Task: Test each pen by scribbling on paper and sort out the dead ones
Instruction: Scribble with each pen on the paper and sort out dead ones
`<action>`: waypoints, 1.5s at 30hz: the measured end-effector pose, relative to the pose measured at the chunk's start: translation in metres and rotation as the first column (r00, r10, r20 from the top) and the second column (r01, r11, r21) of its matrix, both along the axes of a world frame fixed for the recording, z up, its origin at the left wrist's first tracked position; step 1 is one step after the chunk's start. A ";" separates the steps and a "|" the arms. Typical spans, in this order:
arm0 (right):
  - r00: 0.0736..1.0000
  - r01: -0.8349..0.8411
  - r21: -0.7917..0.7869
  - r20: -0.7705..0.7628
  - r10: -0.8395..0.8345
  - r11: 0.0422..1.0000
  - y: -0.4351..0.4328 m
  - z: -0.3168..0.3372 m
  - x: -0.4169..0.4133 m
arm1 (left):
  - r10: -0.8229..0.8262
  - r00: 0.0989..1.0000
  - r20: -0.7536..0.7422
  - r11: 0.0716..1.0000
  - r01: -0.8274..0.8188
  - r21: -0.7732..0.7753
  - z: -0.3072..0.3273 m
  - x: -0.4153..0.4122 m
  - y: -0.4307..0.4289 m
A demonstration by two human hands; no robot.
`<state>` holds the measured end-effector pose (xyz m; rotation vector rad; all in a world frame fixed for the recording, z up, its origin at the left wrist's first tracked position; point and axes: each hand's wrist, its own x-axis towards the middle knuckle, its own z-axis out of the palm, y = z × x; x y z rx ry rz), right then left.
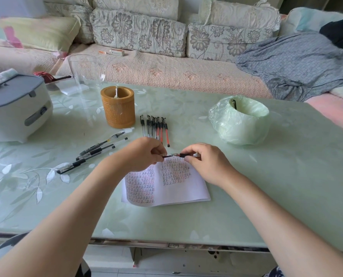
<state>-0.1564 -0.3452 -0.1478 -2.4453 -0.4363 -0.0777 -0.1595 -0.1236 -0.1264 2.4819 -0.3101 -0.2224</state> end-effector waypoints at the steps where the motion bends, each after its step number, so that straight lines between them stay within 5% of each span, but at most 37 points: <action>1: 1.000 -0.007 -0.012 0.007 0.007 1.000 0.000 0.001 0.000 | -0.006 1.000 -0.003 1.000 0.006 0.006 0.000 0.000 -0.001; 13: 0.990 -0.119 -0.130 0.061 0.127 0.984 0.004 0.001 -0.004 | -0.054 0.998 -0.042 0.998 0.053 -0.022 0.004 -0.009 -0.012; 19: 0.964 -0.107 -0.426 0.177 0.199 0.899 0.010 0.010 -0.014 | -0.076 0.977 -0.197 0.987 0.046 -0.154 0.002 -0.017 -0.024; 29: 0.951 -0.036 -0.613 0.221 0.215 0.789 0.027 0.008 -0.023 | -0.064 0.952 -0.300 0.983 0.007 -0.186 0.006 -0.023 -0.024; 34: 0.957 -0.042 -0.545 0.217 0.190 0.837 0.022 0.002 -0.019 | -0.045 0.977 -0.206 0.983 0.007 -0.181 0.009 -0.024 -0.031; 42: 0.988 -0.130 -0.102 0.069 0.137 0.986 0.015 0.006 0.000 | 0.131 0.991 0.038 0.975 -0.122 -0.186 0.006 -0.004 -0.023; 45: 0.992 -0.097 -0.084 0.069 0.103 0.992 0.011 0.004 0.005 | 0.188 0.977 0.104 0.977 -0.174 -0.125 0.005 0.002 -0.010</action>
